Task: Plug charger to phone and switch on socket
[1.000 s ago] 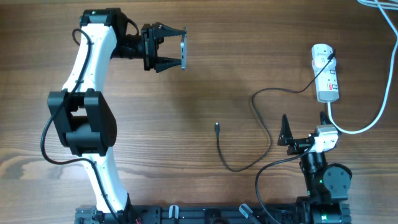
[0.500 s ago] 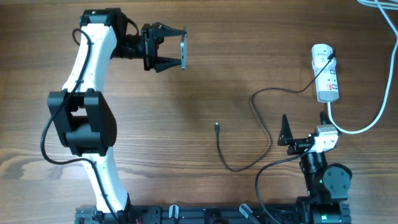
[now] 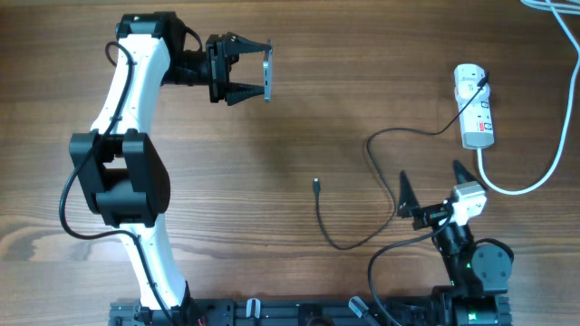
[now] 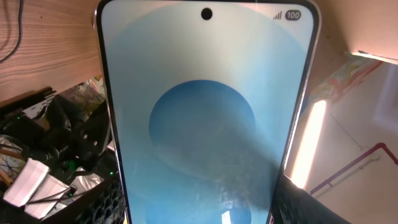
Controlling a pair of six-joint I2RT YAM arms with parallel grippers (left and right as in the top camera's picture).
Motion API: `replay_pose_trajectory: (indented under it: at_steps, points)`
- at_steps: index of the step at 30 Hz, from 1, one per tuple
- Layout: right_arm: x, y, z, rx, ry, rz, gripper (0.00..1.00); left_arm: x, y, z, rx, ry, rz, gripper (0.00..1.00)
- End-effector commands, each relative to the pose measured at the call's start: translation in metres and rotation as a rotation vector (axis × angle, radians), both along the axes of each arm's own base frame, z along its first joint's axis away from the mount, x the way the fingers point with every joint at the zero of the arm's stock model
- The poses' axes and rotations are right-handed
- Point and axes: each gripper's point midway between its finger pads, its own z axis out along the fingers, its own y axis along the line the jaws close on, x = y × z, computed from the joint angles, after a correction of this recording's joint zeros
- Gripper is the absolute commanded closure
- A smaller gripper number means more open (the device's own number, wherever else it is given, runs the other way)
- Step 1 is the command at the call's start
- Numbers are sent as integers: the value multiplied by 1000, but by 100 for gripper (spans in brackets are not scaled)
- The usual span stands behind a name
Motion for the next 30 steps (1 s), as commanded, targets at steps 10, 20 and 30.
replay_pose_trajectory:
  at_steps: [10,20,30]
  points:
    - [-71,70,123,174,-280,534,0,-5,1,26,-54,-59,11,35]
    - [-107,126,189,16,74,1308,0,-5,1,26,-53,-59,10,34]
    - [-16,126,198,263,220,1203,0,-5,1,26,-53,-60,10,35]
